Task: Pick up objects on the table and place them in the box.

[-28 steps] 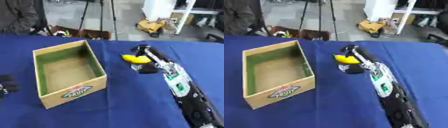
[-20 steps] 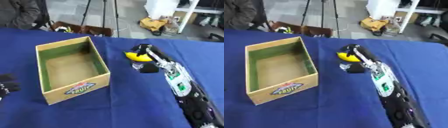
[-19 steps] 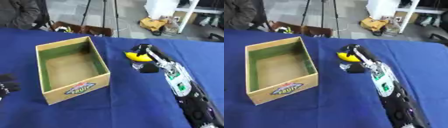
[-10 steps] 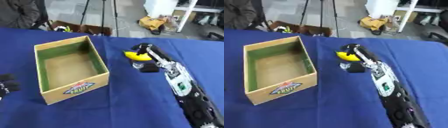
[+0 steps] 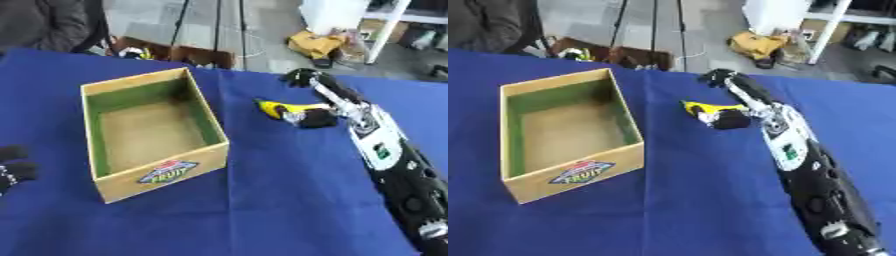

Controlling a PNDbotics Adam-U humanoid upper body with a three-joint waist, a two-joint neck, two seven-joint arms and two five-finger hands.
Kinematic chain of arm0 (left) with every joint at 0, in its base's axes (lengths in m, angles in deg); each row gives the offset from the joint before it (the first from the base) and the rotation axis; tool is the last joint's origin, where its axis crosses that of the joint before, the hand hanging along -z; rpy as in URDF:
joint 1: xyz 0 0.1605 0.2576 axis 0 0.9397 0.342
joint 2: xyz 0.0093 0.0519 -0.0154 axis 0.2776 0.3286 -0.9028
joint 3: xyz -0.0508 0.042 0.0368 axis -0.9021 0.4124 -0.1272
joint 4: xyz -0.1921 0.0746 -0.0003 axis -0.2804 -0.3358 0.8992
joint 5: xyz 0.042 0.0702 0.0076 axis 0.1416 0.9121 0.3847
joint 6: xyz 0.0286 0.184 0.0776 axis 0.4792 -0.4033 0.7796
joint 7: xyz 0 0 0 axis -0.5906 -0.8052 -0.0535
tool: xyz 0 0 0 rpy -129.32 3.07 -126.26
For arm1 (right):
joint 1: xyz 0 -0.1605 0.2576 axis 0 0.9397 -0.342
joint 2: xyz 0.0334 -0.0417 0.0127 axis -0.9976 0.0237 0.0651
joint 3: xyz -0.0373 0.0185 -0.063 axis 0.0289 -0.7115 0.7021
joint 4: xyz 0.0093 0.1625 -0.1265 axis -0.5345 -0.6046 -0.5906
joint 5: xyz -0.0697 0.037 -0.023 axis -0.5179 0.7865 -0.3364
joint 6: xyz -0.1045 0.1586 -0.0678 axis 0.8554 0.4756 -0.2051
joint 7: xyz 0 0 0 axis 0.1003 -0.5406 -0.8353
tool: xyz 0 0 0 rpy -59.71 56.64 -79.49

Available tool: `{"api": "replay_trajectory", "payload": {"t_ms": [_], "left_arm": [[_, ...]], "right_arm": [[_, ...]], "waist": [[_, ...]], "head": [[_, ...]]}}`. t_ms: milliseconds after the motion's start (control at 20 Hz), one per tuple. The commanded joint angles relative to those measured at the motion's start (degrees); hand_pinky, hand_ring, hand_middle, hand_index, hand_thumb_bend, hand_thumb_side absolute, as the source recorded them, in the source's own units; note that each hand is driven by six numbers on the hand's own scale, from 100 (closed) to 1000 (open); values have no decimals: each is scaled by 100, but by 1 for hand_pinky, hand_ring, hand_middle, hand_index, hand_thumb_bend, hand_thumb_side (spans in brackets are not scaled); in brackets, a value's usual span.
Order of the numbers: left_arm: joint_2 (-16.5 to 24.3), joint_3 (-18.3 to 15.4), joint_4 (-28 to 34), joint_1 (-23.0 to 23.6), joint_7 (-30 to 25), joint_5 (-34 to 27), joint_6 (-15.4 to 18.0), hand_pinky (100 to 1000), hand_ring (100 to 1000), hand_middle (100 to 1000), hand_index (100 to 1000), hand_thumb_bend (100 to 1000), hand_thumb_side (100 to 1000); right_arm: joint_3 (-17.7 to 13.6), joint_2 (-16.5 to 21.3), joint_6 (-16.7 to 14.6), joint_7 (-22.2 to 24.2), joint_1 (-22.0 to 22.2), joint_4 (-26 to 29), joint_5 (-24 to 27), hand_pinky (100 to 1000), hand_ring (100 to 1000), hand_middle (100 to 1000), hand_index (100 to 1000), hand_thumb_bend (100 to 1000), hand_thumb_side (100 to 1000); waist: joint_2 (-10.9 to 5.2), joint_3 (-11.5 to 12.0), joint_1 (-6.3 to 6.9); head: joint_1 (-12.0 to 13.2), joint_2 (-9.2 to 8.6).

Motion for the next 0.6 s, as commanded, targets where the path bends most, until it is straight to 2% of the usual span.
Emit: {"api": "replay_trajectory", "payload": {"t_ms": [50, 300, 600], "left_arm": [[180, 23, 94, -87, -31, 10, 2, 642, 637, 667, 770, 471, 889], [239, 51, 108, -146, -60, 12, -2, 642, 637, 667, 770, 467, 892], [271, 93, 116, -201, -109, 7, -8, 643, 636, 667, 770, 465, 894]], "right_arm": [[-149, 376, -122, -94, -222, -352, -116, 846, 845, 845, 875, 286, 420], [-309, 500, -189, -347, -407, -1007, -196, 845, 838, 844, 872, 281, 406], [-436, 592, -140, -595, -539, -1654, -297, 852, 840, 842, 872, 275, 412]], "waist": [[-65, 81, 6], [-13, 305, -52], [36, 447, -75]], "head": [[-133, -132], [-328, -265], [-415, -289]]}}
